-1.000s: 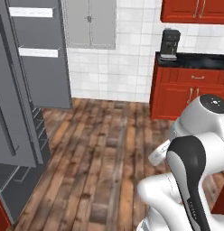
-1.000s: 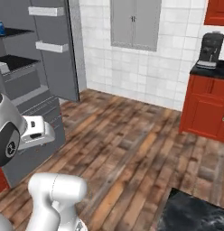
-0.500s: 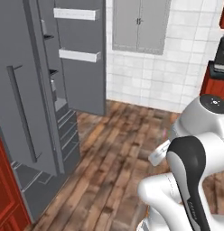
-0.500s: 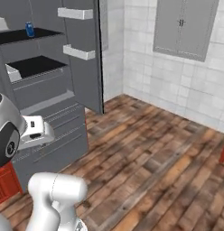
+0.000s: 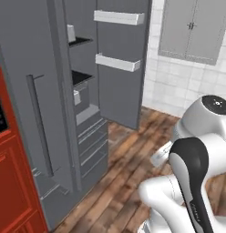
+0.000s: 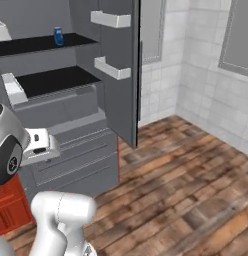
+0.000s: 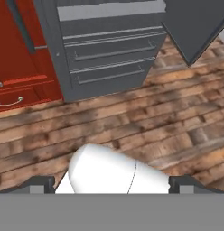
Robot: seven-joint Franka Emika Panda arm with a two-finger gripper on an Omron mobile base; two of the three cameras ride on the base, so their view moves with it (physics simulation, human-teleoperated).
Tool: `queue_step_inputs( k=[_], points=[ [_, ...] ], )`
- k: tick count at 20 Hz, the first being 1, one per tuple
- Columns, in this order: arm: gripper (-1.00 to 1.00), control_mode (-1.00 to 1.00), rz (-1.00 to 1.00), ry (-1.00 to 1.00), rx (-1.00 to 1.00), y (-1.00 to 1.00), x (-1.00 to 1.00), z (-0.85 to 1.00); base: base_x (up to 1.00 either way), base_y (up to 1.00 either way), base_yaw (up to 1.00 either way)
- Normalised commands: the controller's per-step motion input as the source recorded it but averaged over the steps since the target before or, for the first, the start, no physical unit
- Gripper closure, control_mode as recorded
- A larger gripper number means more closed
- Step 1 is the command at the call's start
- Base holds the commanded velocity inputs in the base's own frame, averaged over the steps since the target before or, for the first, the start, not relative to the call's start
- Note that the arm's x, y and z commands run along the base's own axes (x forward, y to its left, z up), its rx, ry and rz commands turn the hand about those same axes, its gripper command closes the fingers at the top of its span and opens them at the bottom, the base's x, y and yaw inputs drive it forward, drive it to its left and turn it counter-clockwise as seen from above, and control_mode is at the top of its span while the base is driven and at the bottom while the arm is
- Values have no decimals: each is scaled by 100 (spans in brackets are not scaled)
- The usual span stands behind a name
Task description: Open the fridge, grab two sodas, and place both sodas inside the bowl with ice on the dining counter.
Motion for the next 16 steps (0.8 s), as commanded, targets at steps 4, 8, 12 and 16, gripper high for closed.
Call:
queue_step_inputs(
  k=[4,8,12,16],
  points=[
    [-100,100,0,0,0,0,0,0,85,0,39],
    [-100,100,0,0,0,0,0,0,79,-15,36],
    [-100,100,0,0,0,0,0,0,69,-27,34],
    [-100,100,0,0,0,0,0,0,64,-38,32]
  ],
)
